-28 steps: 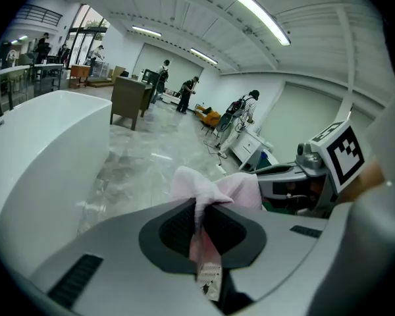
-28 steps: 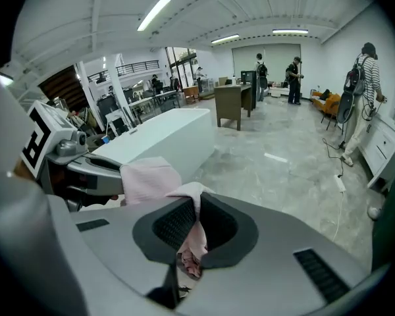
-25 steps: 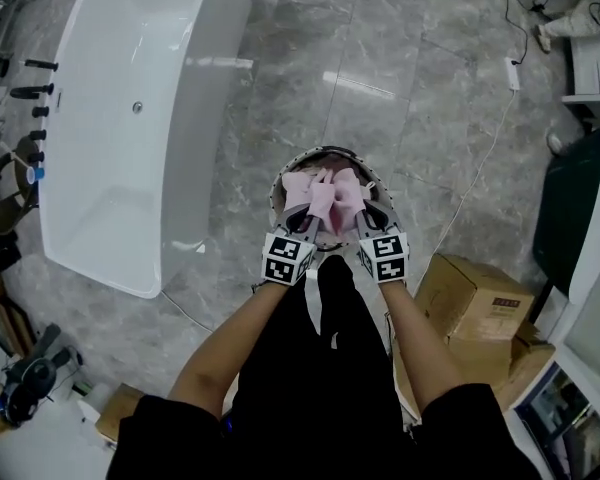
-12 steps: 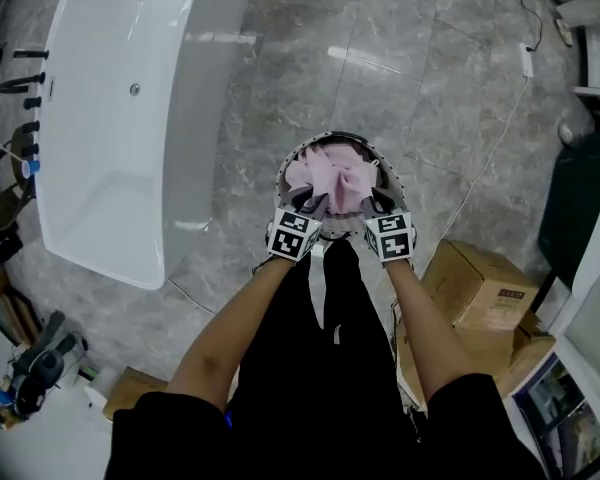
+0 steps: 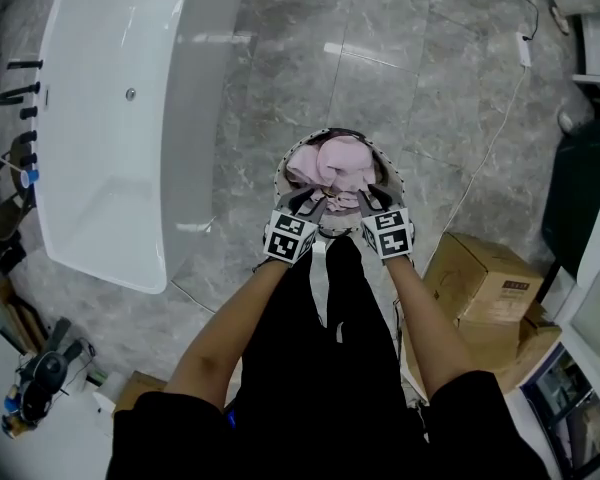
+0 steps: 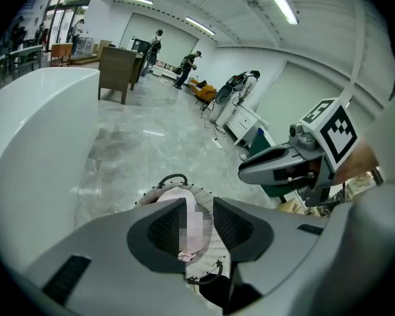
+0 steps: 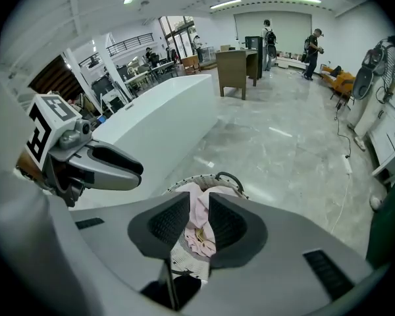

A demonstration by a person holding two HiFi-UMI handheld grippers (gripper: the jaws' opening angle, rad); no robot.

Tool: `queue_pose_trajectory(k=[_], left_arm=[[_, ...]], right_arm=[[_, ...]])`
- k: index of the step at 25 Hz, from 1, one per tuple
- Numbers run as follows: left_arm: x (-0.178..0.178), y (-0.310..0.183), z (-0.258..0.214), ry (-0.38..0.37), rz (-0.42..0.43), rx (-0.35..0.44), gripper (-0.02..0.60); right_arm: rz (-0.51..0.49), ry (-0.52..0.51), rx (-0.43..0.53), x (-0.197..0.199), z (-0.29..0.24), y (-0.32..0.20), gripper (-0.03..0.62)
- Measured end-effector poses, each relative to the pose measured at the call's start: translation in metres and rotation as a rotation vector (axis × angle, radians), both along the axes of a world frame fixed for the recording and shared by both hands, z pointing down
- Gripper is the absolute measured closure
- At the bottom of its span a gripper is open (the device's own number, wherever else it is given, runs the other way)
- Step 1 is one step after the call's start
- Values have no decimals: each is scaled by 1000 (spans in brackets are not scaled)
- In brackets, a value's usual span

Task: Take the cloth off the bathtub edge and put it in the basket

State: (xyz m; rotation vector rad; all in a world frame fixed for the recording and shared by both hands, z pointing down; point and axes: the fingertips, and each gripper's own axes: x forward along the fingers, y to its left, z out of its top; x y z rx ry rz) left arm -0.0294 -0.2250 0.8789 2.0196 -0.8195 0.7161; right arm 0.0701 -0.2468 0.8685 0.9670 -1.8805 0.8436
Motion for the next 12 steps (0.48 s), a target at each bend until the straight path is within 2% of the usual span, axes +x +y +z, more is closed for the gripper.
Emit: queue_pose_trajectory(k=[6,12], left_arm=[[7,10,-4,11,-12,-1,446],[11,11,-29,33,-64,47,445]], right_arm=[[3,-16,17,8,-8,6,499],[6,-55,56,11,-33,18,494]])
